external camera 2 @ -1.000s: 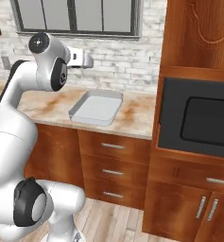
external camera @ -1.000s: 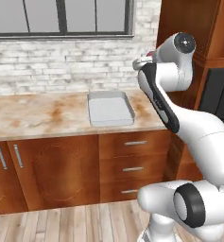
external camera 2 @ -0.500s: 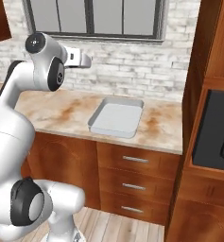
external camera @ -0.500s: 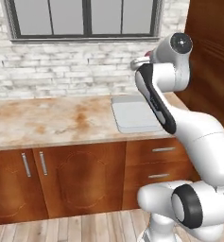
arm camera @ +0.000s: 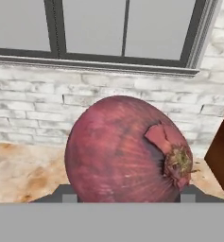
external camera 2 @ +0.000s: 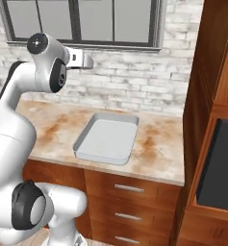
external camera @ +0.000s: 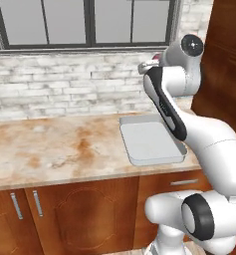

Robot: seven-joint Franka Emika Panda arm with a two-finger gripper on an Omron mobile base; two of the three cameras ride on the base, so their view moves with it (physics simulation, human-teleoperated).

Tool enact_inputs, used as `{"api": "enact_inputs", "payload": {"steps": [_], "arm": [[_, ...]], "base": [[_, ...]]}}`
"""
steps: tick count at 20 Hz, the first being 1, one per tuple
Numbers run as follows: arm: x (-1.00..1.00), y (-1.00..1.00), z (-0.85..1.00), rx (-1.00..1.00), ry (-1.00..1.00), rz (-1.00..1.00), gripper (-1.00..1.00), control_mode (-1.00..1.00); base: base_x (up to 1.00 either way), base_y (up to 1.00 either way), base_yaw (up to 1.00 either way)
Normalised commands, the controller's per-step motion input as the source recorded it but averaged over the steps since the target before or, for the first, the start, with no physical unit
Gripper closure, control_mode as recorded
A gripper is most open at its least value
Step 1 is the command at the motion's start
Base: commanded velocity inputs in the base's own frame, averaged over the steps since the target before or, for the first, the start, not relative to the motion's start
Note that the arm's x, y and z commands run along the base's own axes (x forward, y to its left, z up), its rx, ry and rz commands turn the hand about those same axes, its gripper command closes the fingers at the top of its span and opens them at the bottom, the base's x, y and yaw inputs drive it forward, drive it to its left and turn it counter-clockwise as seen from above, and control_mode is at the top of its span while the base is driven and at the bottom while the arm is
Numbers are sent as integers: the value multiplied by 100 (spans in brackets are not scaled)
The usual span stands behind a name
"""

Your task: Place one onion and one fish in each tupperware on the nearby counter, to pack two identical lunches.

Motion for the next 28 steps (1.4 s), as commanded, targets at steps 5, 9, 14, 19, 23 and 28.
{"api": "enact_inputs", "payload": {"steps": [5, 9, 14, 19, 23, 28], "arm": [[0, 0, 0, 0, 0, 0, 100, 100], [7, 0, -43, 0, 26, -4, 100, -100], [0, -7, -49, 0, 25, 0, 100, -100], [0, -28, -56, 0, 14, 0, 100, -100], [0, -20, -72, 0, 14, 0, 100, -100], [0, -3, -89, 0, 14, 0, 100, -100]], "base": [[49, 0, -10], [0, 0, 0], [0, 0, 0], [0, 0, 0], [0, 0, 0], [0, 0, 0]]}}
